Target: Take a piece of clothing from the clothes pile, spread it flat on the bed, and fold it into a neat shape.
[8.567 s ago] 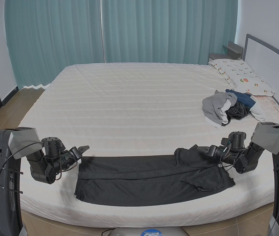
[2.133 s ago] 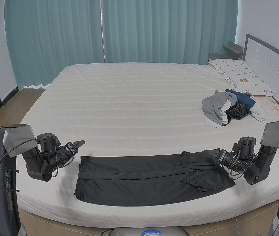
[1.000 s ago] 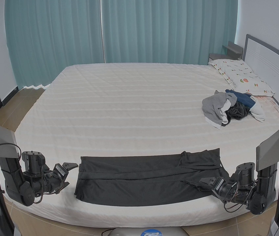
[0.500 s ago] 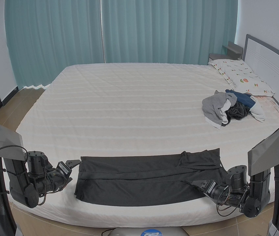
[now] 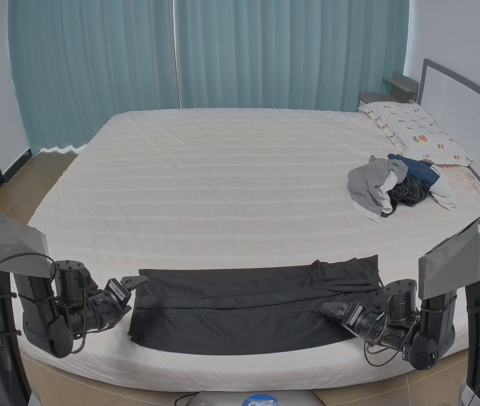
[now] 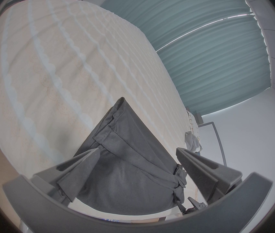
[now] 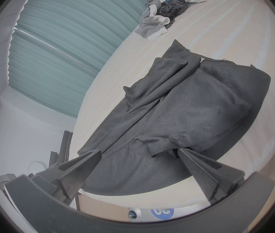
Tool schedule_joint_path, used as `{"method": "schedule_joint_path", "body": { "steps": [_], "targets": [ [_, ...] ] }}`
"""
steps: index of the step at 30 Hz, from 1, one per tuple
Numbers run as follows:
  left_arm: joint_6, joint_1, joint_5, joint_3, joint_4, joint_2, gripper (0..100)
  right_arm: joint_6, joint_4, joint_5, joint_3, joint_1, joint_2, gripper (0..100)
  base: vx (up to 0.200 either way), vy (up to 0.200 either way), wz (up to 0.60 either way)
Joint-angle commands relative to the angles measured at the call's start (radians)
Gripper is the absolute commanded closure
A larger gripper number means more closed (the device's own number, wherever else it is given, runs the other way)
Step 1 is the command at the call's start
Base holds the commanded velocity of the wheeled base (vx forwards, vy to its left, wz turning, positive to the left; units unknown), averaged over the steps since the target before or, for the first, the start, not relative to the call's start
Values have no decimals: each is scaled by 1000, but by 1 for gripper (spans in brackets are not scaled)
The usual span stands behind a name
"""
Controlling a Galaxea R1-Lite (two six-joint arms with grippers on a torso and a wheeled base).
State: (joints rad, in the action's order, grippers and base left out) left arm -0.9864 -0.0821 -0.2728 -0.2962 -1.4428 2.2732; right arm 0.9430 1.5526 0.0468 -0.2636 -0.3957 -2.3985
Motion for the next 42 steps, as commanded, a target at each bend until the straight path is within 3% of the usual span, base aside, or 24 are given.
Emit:
{"method": "schedule_joint_path", "body": {
  "steps": [1, 4, 13, 30, 42],
  "targets": [
    [0, -2, 0, -3, -1, 8, 0, -9, 11, -1, -26, 0, -19, 0, 0, 0, 0],
    [0, -2, 1, -3, 1, 8, 0, -41, 12, -54, -37, 2, -42, 0, 0, 0, 0],
    [0, -2, 1, 2, -1, 6, 0, -101, 12, -65, -45, -2, -45, 0, 0, 0, 0],
    [0, -2, 1, -1, -1, 8, 0, -116, 12, 10, -45, -75, -22, 0, 0, 0, 0],
    [2, -2, 3, -1, -1, 8, 0, -213, 11, 27, 53, -100, -8, 0, 0, 0, 0]
  ]
}}
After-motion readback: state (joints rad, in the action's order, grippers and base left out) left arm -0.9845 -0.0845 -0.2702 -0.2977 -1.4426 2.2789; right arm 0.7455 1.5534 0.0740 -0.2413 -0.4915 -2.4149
